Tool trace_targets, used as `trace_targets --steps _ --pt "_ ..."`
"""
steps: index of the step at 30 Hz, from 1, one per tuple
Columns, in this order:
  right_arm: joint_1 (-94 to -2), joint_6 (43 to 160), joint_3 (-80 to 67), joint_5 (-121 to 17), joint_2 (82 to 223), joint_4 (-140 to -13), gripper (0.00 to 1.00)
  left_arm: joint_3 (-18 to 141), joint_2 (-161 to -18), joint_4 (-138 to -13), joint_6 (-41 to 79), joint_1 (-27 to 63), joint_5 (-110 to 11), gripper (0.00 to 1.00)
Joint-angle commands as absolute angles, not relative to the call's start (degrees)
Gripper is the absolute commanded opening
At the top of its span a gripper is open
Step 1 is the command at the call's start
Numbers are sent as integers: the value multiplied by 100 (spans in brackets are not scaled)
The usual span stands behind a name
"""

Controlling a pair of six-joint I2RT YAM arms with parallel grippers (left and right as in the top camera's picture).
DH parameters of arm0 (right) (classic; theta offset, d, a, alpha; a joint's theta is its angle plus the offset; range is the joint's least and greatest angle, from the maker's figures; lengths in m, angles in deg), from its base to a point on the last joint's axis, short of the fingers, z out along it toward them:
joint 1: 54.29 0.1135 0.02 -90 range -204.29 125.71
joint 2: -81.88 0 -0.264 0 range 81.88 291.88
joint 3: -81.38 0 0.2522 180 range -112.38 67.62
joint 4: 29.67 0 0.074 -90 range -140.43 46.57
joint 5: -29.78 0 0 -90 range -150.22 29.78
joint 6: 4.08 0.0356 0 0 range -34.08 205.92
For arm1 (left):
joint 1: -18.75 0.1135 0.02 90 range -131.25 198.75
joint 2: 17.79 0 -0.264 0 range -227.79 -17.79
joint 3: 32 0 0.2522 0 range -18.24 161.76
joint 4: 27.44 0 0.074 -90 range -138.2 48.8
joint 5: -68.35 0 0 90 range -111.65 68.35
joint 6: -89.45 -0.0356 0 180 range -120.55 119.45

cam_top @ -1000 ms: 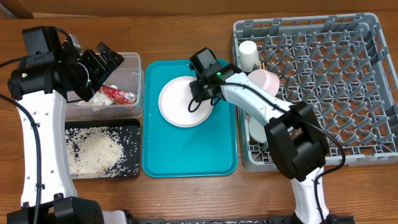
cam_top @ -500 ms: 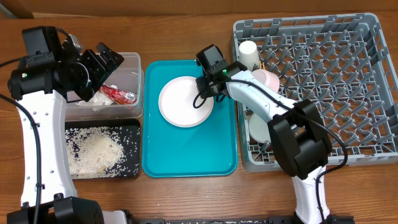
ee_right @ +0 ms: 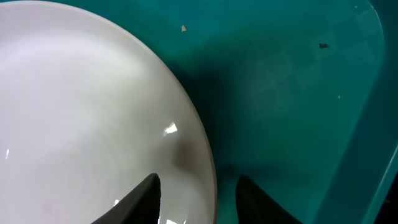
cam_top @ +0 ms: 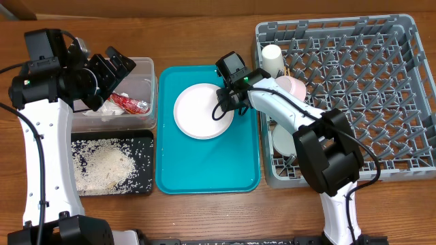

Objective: Sort waste into correct bins and load items into the dishwasher
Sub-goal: 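Close the right gripper on the white plate rim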

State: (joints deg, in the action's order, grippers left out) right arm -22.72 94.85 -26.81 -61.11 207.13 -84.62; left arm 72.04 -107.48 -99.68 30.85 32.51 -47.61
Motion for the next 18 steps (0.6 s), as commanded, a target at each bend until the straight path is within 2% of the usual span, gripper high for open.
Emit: trace_targets --steps 1,7,9,18 --pt "-2276 9454 -2651 -6056 20624 -8451 41 7298 -10768 -9964 3076 3255 -4804 100" --pt "-2276 9452 -2651 -6056 20624 -8451 40 7298 -10768 -9964 3076 3255 -4804 100" --pt "-2276 9452 -2651 -6056 20624 -8451 36 7298 -10768 -9964 3076 3255 -4804 100" --pt "-2276 9450 -2458 -6056 20635 -8242 36 7298 -10768 -9964 3076 3255 -4804 100"
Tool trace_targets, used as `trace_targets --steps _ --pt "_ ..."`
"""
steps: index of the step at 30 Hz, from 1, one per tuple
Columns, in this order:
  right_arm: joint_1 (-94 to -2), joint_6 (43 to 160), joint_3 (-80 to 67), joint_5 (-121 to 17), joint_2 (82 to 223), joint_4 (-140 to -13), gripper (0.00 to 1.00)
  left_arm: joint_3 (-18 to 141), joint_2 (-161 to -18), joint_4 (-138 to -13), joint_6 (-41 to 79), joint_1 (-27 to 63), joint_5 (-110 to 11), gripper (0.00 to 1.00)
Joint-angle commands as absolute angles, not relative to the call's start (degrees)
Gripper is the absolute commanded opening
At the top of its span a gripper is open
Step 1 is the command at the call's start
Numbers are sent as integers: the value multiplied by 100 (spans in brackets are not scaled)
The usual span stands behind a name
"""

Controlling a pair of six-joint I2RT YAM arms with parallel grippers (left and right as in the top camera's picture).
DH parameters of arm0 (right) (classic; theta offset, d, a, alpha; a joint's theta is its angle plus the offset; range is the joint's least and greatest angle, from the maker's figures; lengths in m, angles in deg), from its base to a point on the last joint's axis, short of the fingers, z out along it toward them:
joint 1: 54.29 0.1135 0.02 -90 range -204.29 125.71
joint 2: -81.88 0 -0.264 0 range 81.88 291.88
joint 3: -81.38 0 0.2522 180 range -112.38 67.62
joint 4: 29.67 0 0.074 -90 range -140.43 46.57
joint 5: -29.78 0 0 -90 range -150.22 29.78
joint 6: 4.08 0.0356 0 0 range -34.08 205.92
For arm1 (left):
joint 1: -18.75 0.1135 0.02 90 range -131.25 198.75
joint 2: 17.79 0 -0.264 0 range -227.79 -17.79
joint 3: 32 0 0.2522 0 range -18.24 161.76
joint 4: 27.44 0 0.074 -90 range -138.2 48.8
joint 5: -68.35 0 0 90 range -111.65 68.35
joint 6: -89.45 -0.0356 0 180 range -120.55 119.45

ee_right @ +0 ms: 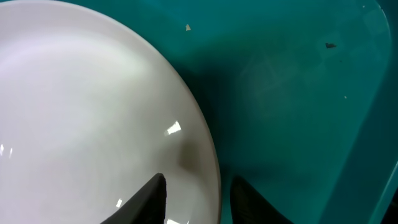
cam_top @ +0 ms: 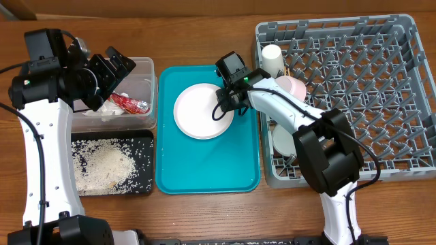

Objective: Sort waste into correct bins and load items into the dishwasher
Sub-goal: 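Close the right gripper on the white plate rim, then lift the white plate and carry it right to the rack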

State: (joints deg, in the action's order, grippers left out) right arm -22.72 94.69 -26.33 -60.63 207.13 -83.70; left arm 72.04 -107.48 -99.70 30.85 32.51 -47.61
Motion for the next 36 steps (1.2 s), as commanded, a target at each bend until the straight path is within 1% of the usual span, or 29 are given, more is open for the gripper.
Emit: trace_targets --steps 1,4,8,12,17,23,27,30,33,34,36 --pt "-2276 9452 -2390 -6056 20635 -8161 36 7298 -10768 -9964 3076 3255 -4804 100" --pt "-2276 9452 -2170 -6056 20635 -7929 35 7298 -10768 -9964 3076 3255 -4804 100" --pt "-2276 9452 -2148 -6056 20635 -7896 25 7298 -10768 -9964 3076 3255 -4804 100" --pt "-2276 9452 -2148 -6056 20635 -7903 18 7298 -10768 -9964 3076 3255 -4804 100" --pt "-2276 9452 -2148 -6056 20635 -7905 4 7298 -10768 -9964 3076 3255 -4804 100" --pt "-2276 9447 -2484 -6034 20390 -8034 4 7298 -10768 -9964 3076 3255 -4804 100" --pt "-2276 9342 -2961 -6034 19568 -8303 4 7298 -10768 -9964 3076 3255 -4804 100" --pt "-2276 8794 -2996 -6108 18912 -8305 4 7298 -10768 -9964 3076 3255 -4804 100" --pt "-2320 8420 -2996 -6723 18324 -8432 4 7298 -10768 -9964 3076 3255 -4804 100" --pt "-2381 8156 -2996 -7424 17964 -8495 4 7298 -10768 -9964 3076 3255 -4804 100" --pt "-2480 7784 -2996 -8189 17686 -8495 4 7298 -10768 -9964 3076 3255 -4804 100"
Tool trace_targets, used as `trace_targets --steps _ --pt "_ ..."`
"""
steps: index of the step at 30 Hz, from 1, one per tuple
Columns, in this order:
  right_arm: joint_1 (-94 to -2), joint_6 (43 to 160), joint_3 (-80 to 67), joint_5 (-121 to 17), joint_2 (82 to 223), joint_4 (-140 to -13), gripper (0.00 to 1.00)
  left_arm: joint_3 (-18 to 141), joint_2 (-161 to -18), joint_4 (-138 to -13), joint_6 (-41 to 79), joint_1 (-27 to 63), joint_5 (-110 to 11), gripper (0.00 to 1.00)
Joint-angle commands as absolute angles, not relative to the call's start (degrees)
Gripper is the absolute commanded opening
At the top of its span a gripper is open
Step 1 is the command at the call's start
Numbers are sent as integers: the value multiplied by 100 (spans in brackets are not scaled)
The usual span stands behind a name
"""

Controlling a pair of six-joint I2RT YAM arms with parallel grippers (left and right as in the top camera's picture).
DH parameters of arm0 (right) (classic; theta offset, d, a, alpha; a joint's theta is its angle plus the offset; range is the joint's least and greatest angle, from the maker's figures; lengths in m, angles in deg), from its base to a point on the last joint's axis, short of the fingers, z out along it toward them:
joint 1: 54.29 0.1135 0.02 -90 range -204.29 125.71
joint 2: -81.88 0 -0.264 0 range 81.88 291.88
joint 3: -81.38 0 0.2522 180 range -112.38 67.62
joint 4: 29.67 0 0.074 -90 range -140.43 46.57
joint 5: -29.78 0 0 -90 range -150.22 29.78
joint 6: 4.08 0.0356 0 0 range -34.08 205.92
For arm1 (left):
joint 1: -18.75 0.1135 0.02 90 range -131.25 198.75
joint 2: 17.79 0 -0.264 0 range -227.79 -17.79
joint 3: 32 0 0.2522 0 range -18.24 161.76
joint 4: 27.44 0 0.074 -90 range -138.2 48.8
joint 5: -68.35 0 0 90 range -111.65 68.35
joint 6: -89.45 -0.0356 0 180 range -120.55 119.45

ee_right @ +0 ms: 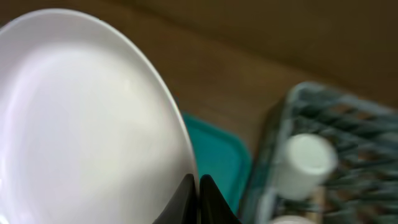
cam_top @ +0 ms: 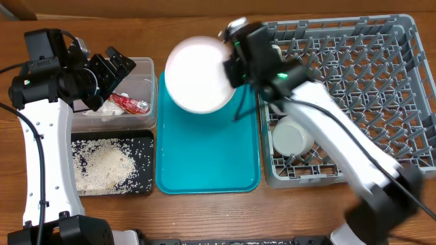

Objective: Sort waste into correct bins and load items into the dishwasher
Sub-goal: 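Lift the white plate and carry it right to the rack, then stand the white plate upright in the rack slots with the right gripper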

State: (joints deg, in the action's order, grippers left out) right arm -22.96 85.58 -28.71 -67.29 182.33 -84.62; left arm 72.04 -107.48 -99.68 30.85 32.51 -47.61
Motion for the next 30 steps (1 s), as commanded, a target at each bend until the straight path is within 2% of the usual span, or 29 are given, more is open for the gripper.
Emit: trace_targets --steps 1,7,10,13,19,30 --pt "-2560 7500 -2996 -8657 17553 -8480 4 7298 -10768 -9964 3076 3255 -4804 100" --pt "-3087 5653 -2996 -11409 17350 -8095 4 7298 -10768 -9964 3076 3255 -4804 100" --pt "-3367 5417 -2996 -12067 17356 -8126 4 7298 -10768 -9964 3076 3255 -4804 100" --pt "-3655 5491 -2989 -12145 17356 -8456 4 7298 -10768 -9964 3076 3255 -4804 100" --pt "-4101 6527 -2985 -12012 17435 -8958 4 7298 -10768 -9964 3076 3255 -4804 100" --pt "-4281 6800 -2985 -11909 17929 -9273 4 7298 -10768 -9964 3076 3255 -4804 100"
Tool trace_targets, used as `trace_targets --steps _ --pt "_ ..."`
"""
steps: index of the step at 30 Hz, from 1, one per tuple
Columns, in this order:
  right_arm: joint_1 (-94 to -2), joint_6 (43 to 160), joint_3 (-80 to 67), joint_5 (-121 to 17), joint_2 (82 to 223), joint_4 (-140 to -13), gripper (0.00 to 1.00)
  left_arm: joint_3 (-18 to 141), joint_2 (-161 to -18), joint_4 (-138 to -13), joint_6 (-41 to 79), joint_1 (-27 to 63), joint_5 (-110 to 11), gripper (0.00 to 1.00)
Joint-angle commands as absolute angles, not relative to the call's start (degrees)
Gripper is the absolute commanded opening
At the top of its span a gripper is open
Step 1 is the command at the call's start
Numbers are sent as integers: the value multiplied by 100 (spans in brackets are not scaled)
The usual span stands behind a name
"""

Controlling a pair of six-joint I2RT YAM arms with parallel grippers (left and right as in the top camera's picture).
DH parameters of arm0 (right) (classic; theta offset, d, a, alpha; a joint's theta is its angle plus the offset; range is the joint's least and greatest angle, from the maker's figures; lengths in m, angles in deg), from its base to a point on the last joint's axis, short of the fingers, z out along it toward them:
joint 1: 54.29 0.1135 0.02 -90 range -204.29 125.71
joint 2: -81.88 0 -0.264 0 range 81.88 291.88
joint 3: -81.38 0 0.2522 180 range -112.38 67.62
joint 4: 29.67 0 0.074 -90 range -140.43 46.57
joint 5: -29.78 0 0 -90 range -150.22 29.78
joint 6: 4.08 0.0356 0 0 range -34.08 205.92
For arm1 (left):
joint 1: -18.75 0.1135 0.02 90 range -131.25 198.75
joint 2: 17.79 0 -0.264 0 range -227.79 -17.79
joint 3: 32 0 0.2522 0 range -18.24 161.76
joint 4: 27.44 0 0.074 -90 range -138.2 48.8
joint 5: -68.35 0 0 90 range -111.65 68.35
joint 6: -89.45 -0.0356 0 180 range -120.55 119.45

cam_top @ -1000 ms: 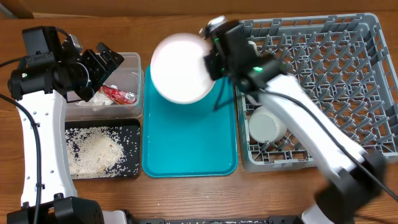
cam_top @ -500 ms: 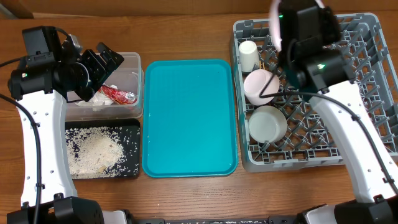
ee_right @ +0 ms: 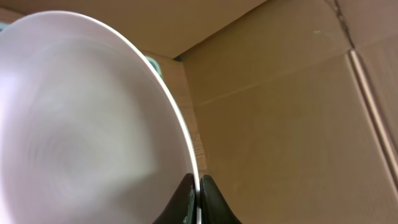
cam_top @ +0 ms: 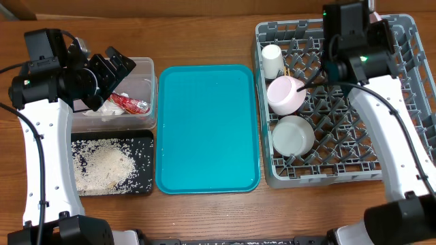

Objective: Sort waste into correct bins and load items into the dishwasher
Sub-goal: 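Stand the white plate upright in the rack slots with the right gripper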

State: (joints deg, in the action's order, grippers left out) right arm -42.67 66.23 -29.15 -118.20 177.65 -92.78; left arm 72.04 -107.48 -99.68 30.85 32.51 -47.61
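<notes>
A white plate (ee_right: 81, 124) fills the left of the right wrist view, standing on edge against brown cardboard. My right gripper (ee_right: 198, 186) is shut on its rim. From overhead, the right wrist (cam_top: 347, 30) is over the far side of the grey dishwasher rack (cam_top: 402, 136), and the plate itself cannot be made out there. The teal tray (cam_top: 208, 129) lies bare in the middle. My left gripper (cam_top: 117, 62) hangs open over the clear bin (cam_top: 143, 95), holding nothing.
The rack's left side holds a white cup (cam_top: 272, 60), a pink bowl (cam_top: 286, 95) and a white bowl (cam_top: 293, 136). A red wrapper (cam_top: 129, 103) lies in the clear bin. A black tray (cam_top: 88, 187) holds rice at the front left.
My right gripper has moved with the plate from above the tray's far edge to over the far side of the rack. The plate now stands on edge. The left arm is unchanged.
My right gripper's fingers straddled the rim of the white plate lying on the teal tray, then closed in on it. Later the plate was lifted, held above the tray's far end. Now it is over the rack and the tray is bare.
</notes>
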Motion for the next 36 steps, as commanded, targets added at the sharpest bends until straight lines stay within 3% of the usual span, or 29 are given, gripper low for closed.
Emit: trace_targets --steps 1,36 --pt "-4281 6803 -2983 -11909 17992 -9291 4 7298 -10768 -9964 3076 3255 -4804 100" --pt "-4447 6623 -2983 -11887 18484 -9046 4 7298 -10768 -9964 3076 3244 -4804 100"
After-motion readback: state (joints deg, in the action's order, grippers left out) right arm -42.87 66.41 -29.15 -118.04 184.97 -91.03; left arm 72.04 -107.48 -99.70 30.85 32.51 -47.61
